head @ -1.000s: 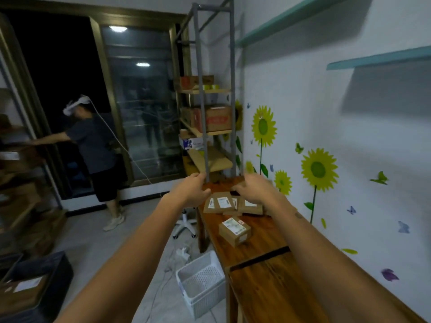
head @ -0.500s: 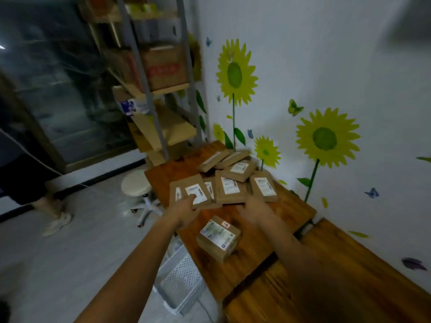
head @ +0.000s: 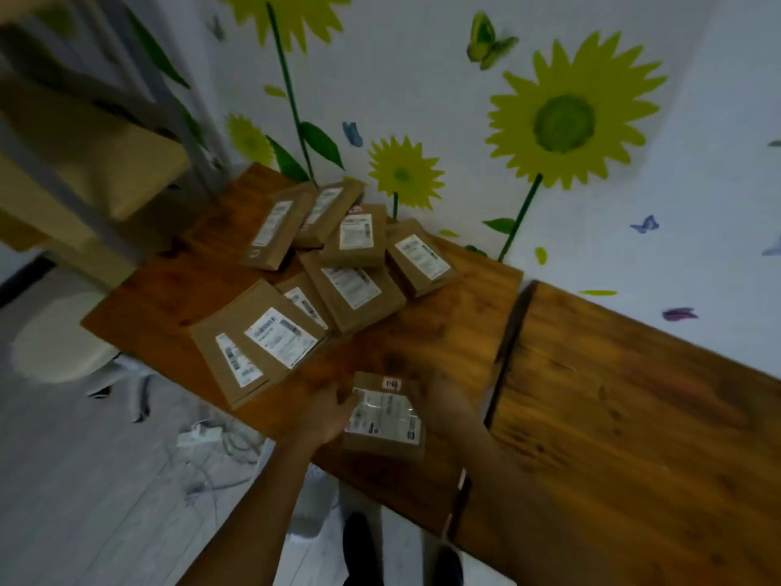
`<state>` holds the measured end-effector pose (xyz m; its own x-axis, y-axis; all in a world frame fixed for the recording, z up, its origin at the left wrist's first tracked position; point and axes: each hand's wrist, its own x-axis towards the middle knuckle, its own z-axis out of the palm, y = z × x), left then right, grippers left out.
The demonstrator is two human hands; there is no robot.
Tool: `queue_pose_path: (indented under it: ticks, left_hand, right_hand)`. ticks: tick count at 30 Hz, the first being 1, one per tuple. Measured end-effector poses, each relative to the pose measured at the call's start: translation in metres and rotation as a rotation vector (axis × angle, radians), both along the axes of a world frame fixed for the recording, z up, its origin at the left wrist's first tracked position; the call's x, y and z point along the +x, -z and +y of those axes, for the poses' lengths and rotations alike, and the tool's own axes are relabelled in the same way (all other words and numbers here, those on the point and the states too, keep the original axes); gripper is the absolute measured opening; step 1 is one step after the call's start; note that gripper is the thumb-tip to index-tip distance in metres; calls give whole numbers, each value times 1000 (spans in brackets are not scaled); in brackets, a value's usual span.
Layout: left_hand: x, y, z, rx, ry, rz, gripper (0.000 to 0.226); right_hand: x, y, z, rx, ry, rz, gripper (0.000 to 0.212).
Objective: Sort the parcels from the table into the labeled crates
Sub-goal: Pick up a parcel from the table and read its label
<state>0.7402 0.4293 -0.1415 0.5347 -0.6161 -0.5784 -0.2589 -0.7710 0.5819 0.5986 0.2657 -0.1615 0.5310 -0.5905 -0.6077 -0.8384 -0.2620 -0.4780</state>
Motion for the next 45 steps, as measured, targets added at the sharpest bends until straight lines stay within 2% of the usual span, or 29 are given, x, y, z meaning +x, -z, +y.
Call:
queue_pose_path:
  ticks: [4, 7, 10, 13, 16, 18, 21, 23, 29, 34, 38, 42, 45]
  left_hand:
    - [0, 37, 0, 0, -31, 243, 12]
    - [-3, 46, 1, -27, -67, 262, 21]
    - [-10, 44, 1, -59, -127, 272, 31]
    - [-19, 20, -5, -177, -261, 310, 36]
    - [-26, -29, -17, -333, -331, 362, 42]
    - [-33, -60, -24, -405, -322, 394, 56]
    - [-56, -108, -31, -559, -370, 403, 90]
    - [-70, -134, -32, -672, -439, 436, 97]
    - [-129, -184, -27, -864, -481, 512, 81]
    - [-170, -202, -20, -907, -468, 504, 80]
    - [-198, -212, -9, -901, -436, 470, 83]
    - [-214, -219, -5, -888, -412, 427, 90]
    - [-223, -223, -9, -822, -331, 451, 88]
  right_hand:
    - [-11, 6, 13, 104, 142, 46, 39]
    - [-14, 12, 22, 179, 221, -37, 28]
    - [-20, 1, 29, 132, 292, -114, 27]
    - [-29, -23, 24, 117, 377, -237, 20]
    - [-43, -60, 18, 66, 451, -352, 26]
    - [-51, -88, 18, 50, 499, -465, 23]
    - [-75, -140, 22, 50, 547, -665, 20]
    - [-90, -165, 24, 119, 554, -781, 22]
    - [-142, -210, 36, 315, 591, -1018, 41]
    - [-188, -212, 47, 334, 616, -1085, 57]
    - [-216, -212, 53, 295, 633, -1145, 52]
    - [-227, -212, 57, 303, 744, -1209, 78]
    - [-226, -210, 63, 316, 842, -1260, 82]
